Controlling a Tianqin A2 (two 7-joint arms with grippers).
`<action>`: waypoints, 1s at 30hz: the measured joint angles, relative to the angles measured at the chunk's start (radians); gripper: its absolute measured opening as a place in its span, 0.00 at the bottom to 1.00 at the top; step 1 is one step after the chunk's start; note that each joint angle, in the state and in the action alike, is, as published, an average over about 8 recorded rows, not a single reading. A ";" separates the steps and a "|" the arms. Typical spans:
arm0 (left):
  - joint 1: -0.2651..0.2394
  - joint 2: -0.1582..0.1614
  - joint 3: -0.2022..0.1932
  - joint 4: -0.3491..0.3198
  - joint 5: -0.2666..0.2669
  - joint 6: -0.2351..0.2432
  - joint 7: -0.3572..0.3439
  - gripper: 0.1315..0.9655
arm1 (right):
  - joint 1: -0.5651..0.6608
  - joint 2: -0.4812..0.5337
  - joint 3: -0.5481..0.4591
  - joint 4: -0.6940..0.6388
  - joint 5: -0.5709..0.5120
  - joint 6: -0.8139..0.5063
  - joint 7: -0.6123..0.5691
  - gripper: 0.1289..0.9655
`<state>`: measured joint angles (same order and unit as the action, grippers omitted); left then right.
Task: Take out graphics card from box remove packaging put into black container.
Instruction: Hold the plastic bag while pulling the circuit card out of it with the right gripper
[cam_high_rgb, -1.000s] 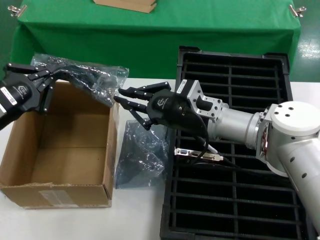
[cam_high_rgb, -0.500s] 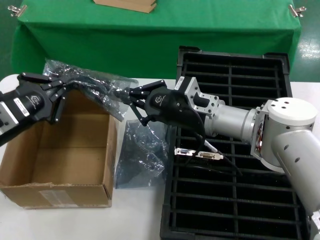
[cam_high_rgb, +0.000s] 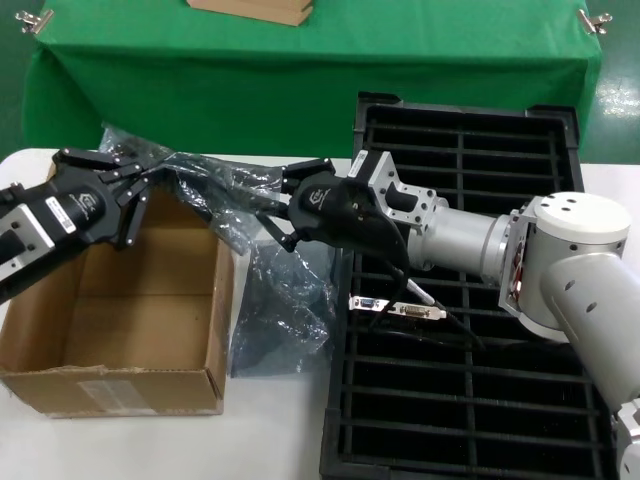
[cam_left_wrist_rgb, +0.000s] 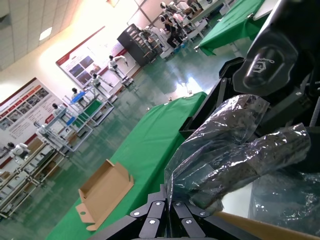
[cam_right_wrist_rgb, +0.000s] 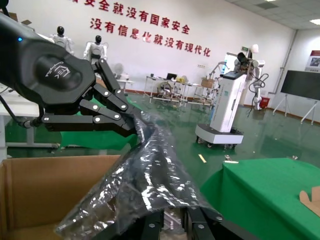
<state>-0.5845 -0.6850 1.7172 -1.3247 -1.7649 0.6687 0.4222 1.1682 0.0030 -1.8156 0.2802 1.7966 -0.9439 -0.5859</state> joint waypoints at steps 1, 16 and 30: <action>-0.001 0.002 0.001 0.000 0.000 -0.001 -0.002 0.01 | 0.003 -0.001 -0.002 -0.007 0.004 -0.001 -0.004 0.07; -0.014 0.014 0.003 -0.005 0.001 -0.016 -0.041 0.01 | -0.008 0.004 -0.021 0.011 0.012 -0.007 0.007 0.33; -0.031 0.031 0.019 0.006 0.008 -0.023 -0.069 0.01 | -0.043 0.014 -0.017 0.081 -0.010 0.004 0.046 0.53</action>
<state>-0.6151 -0.6535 1.7358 -1.3191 -1.7564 0.6459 0.3536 1.1249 0.0168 -1.8329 0.3608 1.7861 -0.9401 -0.5401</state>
